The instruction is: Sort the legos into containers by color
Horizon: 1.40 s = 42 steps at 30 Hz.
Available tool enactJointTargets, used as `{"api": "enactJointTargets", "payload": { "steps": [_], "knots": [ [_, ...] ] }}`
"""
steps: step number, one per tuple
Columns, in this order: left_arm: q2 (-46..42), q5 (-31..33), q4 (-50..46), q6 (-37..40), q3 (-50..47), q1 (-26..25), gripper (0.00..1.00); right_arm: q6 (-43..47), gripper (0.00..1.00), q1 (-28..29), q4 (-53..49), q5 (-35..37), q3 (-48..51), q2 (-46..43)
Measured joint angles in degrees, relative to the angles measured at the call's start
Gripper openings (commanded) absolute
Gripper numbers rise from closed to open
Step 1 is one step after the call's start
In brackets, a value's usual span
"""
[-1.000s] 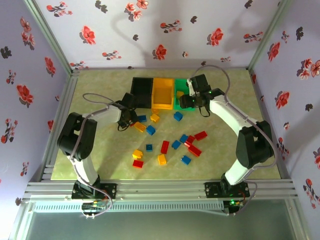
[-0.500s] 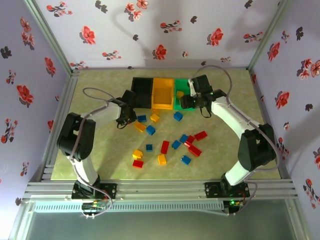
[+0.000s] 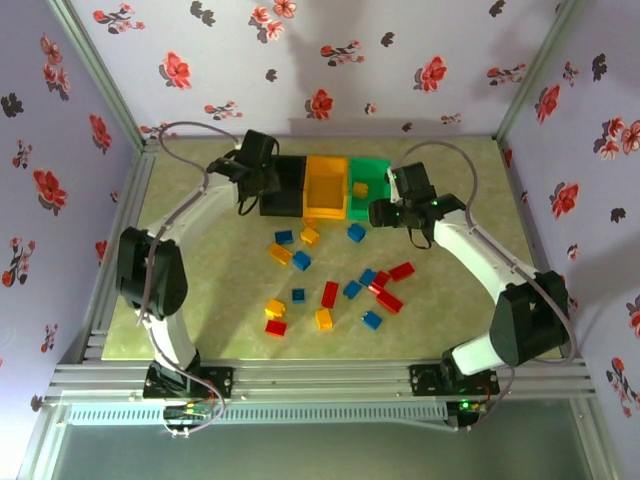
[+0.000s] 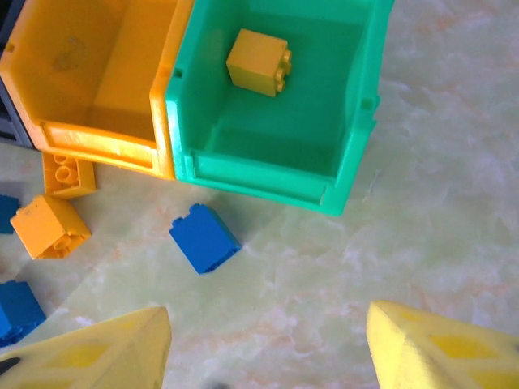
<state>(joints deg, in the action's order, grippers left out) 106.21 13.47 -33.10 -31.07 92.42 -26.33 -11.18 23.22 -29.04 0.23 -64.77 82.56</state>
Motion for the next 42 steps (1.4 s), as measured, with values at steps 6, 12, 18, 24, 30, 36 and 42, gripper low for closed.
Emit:
{"api": "enactJointTargets", "payload": {
  "steps": [6,12,18,24,30,36,42],
  "knots": [
    [11.5,-1.7,1.8,5.2,10.1,2.1,0.34,-1.4,0.65,0.6,-0.6,0.5,3.9,-3.8],
    [16.5,-4.3,2.3,7.7,14.7,3.8,0.67,-2.6,0.65,2.4,-0.9,0.6,5.4,-4.2],
    [14.4,-6.7,4.8,8.8,12.6,3.9,0.72,-3.5,0.65,4.5,-0.3,-0.1,5.4,-2.6],
    [1.0,-7.8,7.9,8.8,-1.1,3.9,0.73,-4.5,0.64,8.1,3.5,-2.2,4.5,3.6],
    [-16.2,-8.1,12.4,8.7,-16.0,3.9,0.75,-4.4,0.63,11.6,6.4,-3.5,-1.0,11.9],
    [-26.7,-7.9,14.8,8.3,-26.3,3.8,0.76,-4.2,0.62,15.5,8.9,-3.8,-7.8,20.0],
    [-33.3,-7.1,15.1,7.0,-32.5,3.8,0.78,-3.1,0.61,18.0,9.6,-4.0,-12.7,26.5]
  ]
}}
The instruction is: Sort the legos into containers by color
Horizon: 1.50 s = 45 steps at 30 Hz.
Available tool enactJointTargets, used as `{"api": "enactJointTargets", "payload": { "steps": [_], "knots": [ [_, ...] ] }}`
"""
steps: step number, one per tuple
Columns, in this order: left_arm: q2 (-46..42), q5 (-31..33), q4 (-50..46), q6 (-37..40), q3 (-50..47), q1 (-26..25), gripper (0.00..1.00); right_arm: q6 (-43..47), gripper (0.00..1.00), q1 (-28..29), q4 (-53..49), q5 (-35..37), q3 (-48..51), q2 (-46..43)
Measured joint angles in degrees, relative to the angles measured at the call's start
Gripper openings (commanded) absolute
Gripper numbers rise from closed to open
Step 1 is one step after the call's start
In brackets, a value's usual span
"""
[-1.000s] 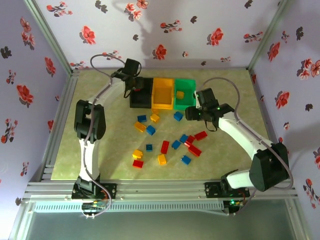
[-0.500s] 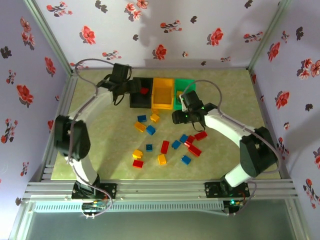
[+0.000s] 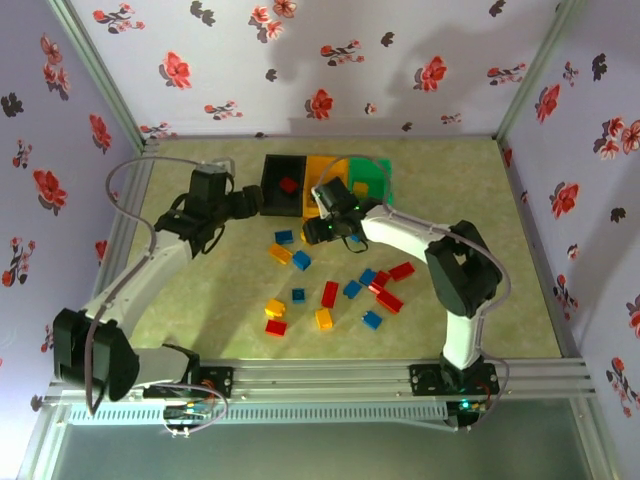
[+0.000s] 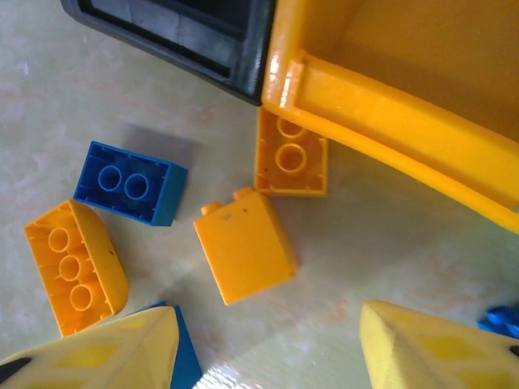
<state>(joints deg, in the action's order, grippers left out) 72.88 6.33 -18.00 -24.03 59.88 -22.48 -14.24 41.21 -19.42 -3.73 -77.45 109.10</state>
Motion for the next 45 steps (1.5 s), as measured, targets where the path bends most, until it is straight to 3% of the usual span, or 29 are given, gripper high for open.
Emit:
{"api": "enactJointTargets", "payload": {
  "steps": [20,32,45],
  "knots": [
    [-1.7,0.2,0.0,-0.7,-0.4,-0.3,0.79,3.4,0.51,1.9,0.1,4.2,-5.0,9.8],
    [-1.7,0.3,-0.8,-0.9,-0.4,-0.9,0.80,4.5,0.26,1.9,-0.1,4.8,-5.6,9.7],
    [0.9,0.5,-0.9,-1.1,-0.4,-2.7,0.80,5.3,0.20,1.4,-4.6,5.8,-2.3,-4.6]
  ]
}}
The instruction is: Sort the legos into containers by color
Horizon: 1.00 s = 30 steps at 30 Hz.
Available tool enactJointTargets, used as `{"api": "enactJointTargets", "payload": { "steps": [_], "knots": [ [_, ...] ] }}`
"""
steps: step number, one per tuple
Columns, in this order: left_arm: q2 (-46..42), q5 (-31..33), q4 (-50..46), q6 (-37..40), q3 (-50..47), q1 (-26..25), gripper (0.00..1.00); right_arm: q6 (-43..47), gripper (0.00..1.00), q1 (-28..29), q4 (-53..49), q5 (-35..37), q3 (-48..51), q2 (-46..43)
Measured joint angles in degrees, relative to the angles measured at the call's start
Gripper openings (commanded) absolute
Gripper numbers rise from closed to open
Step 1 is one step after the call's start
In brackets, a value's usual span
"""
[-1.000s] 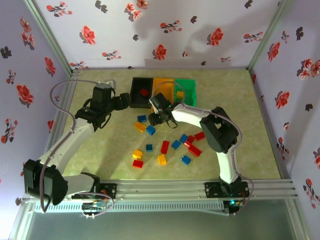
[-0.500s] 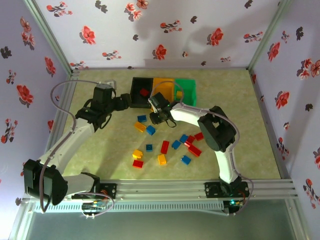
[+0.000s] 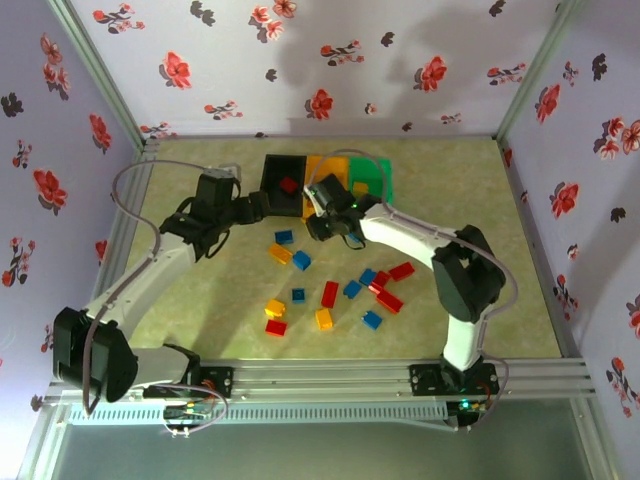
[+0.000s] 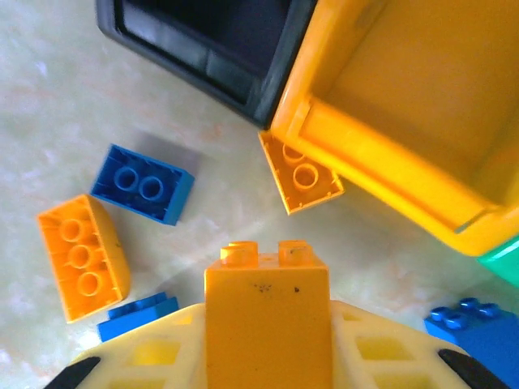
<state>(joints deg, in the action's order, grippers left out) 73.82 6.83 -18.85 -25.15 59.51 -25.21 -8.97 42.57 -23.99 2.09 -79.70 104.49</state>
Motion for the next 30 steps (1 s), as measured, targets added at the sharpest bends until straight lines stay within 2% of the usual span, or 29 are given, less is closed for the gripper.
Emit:
{"api": "enactJointTargets", "payload": {
  "steps": [5,9,14,19,21,23,25,30],
  "knots": [
    [0.1,0.0,0.0,-0.5,0.0,-0.8,0.80,0.0,0.20,-3.1,-1.4,1.7,0.0,-4.8],
    [0.1,0.0,0.0,-1.8,0.0,-1.6,0.80,0.0,0.20,-8.7,-1.6,3.0,0.0,-6.1],
    [0.1,0.0,0.0,-4.4,-0.7,-2.8,0.80,0.1,0.21,-15.4,-1.6,3.9,-0.4,-5.4],
    [0.3,0.0,0.0,-6.7,-3.0,-4.0,0.80,1.4,0.22,-19.6,-1.6,4.0,-4.5,-0.3],
    [0.5,0.0,0.0,-7.6,-3.4,-4.3,0.80,1.8,0.26,-20.6,-1.7,4.0,-6.7,2.4],
    [0.7,0.0,0.0,-8.2,-3.5,-4.5,0.80,2.2,0.32,-21.3,-2.1,4.0,-9.1,5.1],
    [1.0,0.0,0.0,-9.0,-3.5,-4.7,0.80,2.6,0.44,-21.8,-2.6,4.0,-11.1,7.2],
    [2.2,0.6,-0.1,-11.0,-3.5,-5.3,0.80,3.4,0.57,-22.4,-3.8,4.0,-13.4,9.1]
  ]
}}
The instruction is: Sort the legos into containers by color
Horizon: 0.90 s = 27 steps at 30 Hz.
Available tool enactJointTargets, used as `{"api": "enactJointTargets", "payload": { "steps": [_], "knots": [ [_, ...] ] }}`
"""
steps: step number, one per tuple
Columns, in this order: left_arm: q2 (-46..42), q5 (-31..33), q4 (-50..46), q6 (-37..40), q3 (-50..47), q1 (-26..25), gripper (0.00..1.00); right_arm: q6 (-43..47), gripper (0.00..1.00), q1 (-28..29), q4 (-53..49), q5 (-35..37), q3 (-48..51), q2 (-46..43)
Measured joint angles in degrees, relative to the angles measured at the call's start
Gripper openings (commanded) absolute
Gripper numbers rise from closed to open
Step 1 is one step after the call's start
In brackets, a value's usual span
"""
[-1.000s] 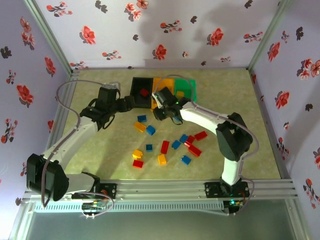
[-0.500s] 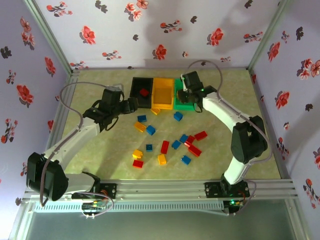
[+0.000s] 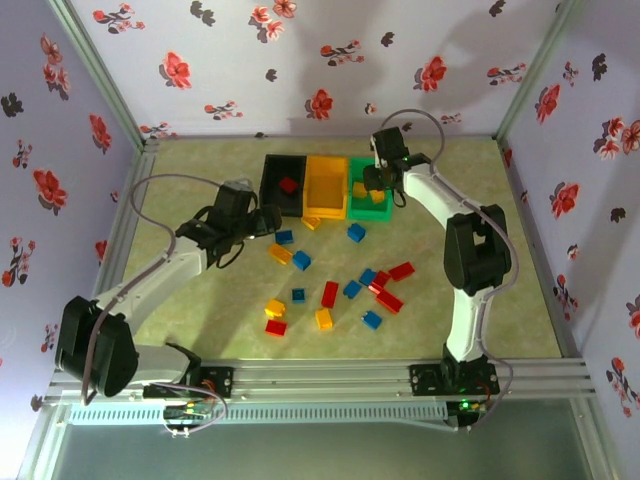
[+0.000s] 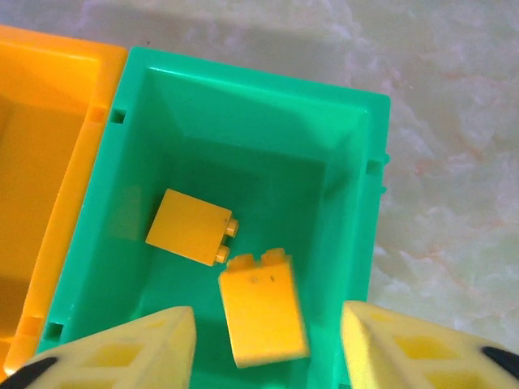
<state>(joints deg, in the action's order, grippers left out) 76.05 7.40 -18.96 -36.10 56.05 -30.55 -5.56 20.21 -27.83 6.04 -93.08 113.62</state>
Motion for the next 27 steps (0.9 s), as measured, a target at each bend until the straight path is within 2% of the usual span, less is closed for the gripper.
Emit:
{"api": "enactJointTargets", "payload": {
  "steps": [7,16,27],
  "knots": [
    [2.0,1.6,-1.9,-5.3,-1.2,-2.0,0.80,0.0,0.58,0.0,-0.8,0.0,0.9,-1.3],
    [10.3,2.3,-2.9,-11.7,-1.4,-4.3,0.81,-0.5,0.59,0.8,-0.4,-0.5,10.2,-13.1],
    [18.5,2.2,-5.2,-13.0,3.5,-4.9,0.81,-1.1,0.60,3.1,-0.3,-1.1,17.1,-18.2]
  ]
}}
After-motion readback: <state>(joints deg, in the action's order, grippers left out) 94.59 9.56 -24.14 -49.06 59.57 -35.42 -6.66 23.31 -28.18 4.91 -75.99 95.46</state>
